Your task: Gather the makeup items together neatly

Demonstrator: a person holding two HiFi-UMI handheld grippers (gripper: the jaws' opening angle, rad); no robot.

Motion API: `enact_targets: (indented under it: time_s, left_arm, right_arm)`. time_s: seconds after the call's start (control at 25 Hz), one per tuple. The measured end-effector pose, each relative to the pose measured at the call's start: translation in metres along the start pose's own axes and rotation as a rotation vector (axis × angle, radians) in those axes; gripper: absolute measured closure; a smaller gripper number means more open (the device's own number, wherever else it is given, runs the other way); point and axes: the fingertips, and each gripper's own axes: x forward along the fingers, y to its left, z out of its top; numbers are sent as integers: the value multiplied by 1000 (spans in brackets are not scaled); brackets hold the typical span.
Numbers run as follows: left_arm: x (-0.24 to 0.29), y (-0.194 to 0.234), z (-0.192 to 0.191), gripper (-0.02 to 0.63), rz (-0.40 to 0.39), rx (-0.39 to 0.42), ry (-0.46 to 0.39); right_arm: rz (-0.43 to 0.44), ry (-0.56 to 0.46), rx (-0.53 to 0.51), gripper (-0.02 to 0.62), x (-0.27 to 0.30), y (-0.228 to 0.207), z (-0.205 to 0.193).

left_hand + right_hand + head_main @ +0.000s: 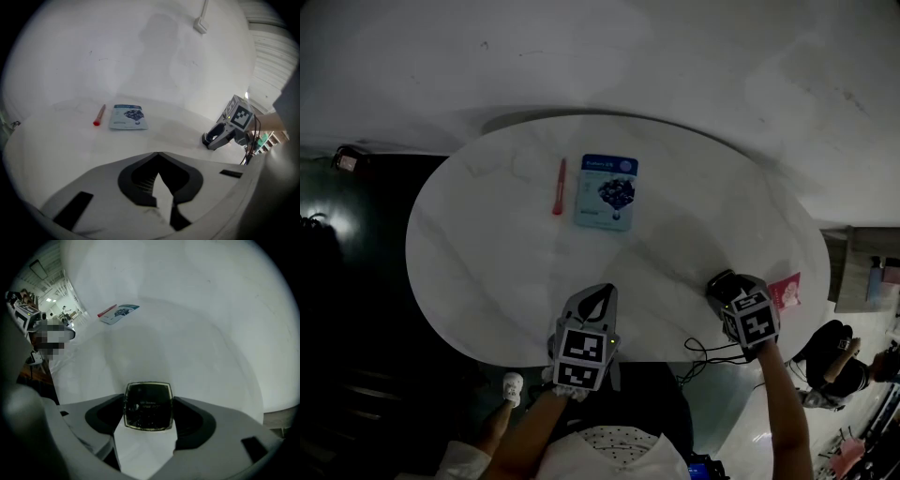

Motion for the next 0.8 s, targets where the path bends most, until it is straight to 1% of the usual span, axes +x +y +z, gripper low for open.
enact_targets:
  time_s: [0.2,0.36,0.6,0.8]
  left_arm:
    - [0,1,1,586,1,-5,-2]
    - [-1,3,3,586,3,-9,-6]
    - [-3,7,5,586,9,-11,-14]
    - [-5,8,4,586,9,-15,-19]
  right_arm:
    - [-2,-12,6,249,-1,2,2]
    - [-1,-46,41,250,-3,6,5]
    - [2,-106,63,252,-9,13,26]
    - [0,-179,96,253,-19,12,58]
